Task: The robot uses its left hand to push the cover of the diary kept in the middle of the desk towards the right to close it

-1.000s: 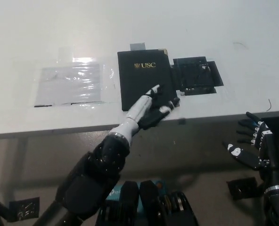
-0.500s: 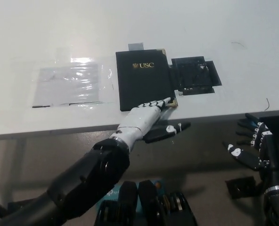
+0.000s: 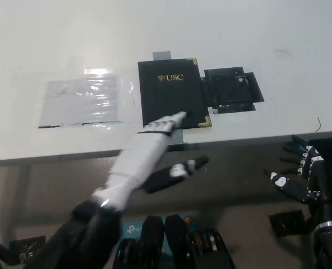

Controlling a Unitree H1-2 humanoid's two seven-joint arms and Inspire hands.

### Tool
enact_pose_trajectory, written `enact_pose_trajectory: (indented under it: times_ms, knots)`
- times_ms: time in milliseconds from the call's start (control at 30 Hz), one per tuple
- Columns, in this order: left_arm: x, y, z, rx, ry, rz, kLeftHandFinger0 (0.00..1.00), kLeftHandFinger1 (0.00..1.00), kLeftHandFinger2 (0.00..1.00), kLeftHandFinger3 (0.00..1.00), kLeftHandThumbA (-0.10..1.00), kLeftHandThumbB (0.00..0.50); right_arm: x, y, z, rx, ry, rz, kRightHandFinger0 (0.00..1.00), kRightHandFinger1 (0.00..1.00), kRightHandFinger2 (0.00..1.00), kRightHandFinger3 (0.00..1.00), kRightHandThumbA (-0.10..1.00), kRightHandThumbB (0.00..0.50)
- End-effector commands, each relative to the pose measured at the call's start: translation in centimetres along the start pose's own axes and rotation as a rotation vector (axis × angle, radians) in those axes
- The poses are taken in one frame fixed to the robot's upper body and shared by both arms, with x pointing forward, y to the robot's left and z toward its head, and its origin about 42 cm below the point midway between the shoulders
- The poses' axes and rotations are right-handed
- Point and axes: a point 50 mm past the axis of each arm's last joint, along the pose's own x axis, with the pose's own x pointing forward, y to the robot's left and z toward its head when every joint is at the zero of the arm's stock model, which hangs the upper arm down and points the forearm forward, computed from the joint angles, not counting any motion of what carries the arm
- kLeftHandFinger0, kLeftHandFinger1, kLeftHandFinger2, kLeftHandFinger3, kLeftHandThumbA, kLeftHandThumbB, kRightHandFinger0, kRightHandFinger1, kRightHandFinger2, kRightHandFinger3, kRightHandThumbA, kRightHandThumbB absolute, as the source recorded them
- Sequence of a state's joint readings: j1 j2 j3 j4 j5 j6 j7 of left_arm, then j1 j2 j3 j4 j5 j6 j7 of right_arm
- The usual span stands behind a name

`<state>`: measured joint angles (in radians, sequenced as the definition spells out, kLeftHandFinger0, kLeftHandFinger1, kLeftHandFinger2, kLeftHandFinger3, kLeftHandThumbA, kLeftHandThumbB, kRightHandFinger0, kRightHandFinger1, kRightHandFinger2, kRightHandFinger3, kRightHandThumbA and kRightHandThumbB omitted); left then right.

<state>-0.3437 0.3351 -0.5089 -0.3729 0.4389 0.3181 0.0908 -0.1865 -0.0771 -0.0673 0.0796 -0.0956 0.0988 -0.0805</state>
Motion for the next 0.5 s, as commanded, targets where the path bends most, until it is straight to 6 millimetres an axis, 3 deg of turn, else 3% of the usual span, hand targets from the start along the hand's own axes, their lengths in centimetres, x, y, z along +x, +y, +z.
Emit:
enact_pose_trajectory:
  times_ms: [0,100,133,167,267,300,367,400,467]
  knots:
    - [-5.5,7.3,0.8,-0.297,-0.08,0.305,1.0,1.0,1.0,1.0,1.0,0.124,1.1,-0.4,2.1,0.001,-0.091,-0.006,0.45,0.62,0.72,0.84,0.88,0.101]
    - [-7.5,7.5,-1.5,-0.351,0.001,0.317,1.0,1.0,1.0,1.0,1.0,0.126,1.3,-0.2,2.1,0.001,-0.092,-0.001,0.44,0.62,0.73,0.85,0.88,0.091]
    - [-8.2,7.5,-2.5,-0.373,0.021,0.318,1.0,1.0,1.0,1.0,1.0,0.102,1.3,-0.2,2.1,0.01,-0.089,0.001,0.45,0.63,0.74,0.86,0.88,0.091]
    - [-9.8,7.4,-4.7,-0.381,0.07,0.313,1.0,1.0,1.0,1.0,1.0,0.102,1.2,-0.1,2.1,0.016,-0.085,-0.003,0.45,0.63,0.73,0.86,0.87,0.101]
    - [-11.8,7.0,-7.8,-0.463,0.159,0.32,1.0,1.0,1.0,1.0,1.0,0.09,1.1,-0.2,2.0,0.012,-0.084,-0.006,0.46,0.63,0.73,0.85,0.86,0.096]
    - [-12.6,6.7,-9.1,-0.466,0.202,0.327,0.95,1.0,0.97,1.0,1.0,0.115,0.9,-0.3,1.9,0.004,-0.079,-0.009,0.46,0.62,0.72,0.85,0.86,0.102]
    - [-14.3,6.0,-12.0,-0.476,0.273,0.357,0.87,0.91,0.88,0.96,1.0,0.132,0.9,-0.3,2.0,-0.013,-0.087,-0.005,0.46,0.62,0.72,0.85,0.87,0.086]
    - [-15.0,5.7,-13.2,-0.47,0.315,0.362,0.83,0.88,0.87,0.93,1.0,0.167,0.8,-0.3,2.0,-0.016,-0.087,-0.006,0.46,0.62,0.72,0.86,0.87,0.08]
    - [-16.0,4.7,-15.1,-0.461,0.375,0.377,0.82,0.87,0.86,0.91,1.0,0.187,1.0,-0.4,2.0,-0.005,-0.095,0.002,0.46,0.62,0.73,0.86,0.87,0.083]
